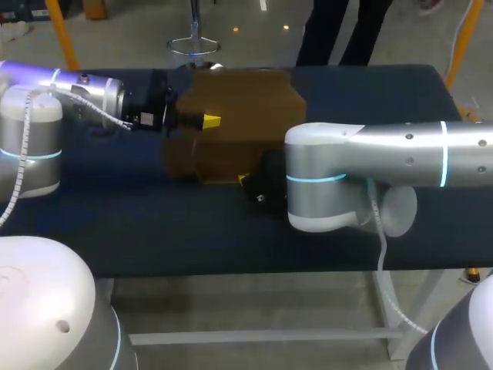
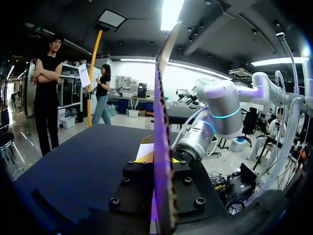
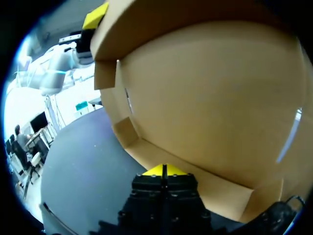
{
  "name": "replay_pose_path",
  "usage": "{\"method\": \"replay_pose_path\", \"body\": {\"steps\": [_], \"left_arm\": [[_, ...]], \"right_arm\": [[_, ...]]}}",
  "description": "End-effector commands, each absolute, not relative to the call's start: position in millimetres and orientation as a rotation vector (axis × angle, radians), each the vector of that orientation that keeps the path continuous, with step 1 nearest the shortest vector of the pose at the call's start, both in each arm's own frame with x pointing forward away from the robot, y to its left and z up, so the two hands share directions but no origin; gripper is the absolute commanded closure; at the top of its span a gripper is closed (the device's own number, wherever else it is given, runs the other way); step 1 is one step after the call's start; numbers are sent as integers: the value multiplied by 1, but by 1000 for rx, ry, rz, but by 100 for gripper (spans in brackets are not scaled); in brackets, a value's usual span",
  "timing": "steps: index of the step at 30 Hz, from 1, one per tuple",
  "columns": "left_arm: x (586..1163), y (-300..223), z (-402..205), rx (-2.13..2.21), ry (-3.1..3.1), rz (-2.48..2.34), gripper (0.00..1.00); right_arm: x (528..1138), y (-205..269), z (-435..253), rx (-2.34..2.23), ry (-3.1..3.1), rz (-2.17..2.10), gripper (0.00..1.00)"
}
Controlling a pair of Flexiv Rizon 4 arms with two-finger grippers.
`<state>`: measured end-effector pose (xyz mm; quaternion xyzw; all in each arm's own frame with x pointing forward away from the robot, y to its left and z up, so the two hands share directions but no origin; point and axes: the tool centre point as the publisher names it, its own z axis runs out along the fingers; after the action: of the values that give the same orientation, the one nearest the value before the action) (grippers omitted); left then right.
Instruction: Assemble the packaging by folding the flat box into shape, placing the metal phone stand inside, and closing the box properly
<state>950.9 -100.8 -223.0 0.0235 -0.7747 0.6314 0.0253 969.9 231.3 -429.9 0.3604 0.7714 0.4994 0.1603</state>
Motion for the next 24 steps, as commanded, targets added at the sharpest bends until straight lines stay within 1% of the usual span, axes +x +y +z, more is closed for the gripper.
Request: {"method": "replay_pose_path", "body": {"steps": [1,12,24], "left_arm": [[947,-100,-224,77,-2402,1957,100],[955,-103,-230,103,-2396,1934,100],[956,-102,-222,94,-2391,1948,100]], "right_arm": [[968,234,-440,1032,2197,1426,100],[968,234,-440,1032,2197,1426,100],[968,234,-440,1032,2197,1426,100]]}}
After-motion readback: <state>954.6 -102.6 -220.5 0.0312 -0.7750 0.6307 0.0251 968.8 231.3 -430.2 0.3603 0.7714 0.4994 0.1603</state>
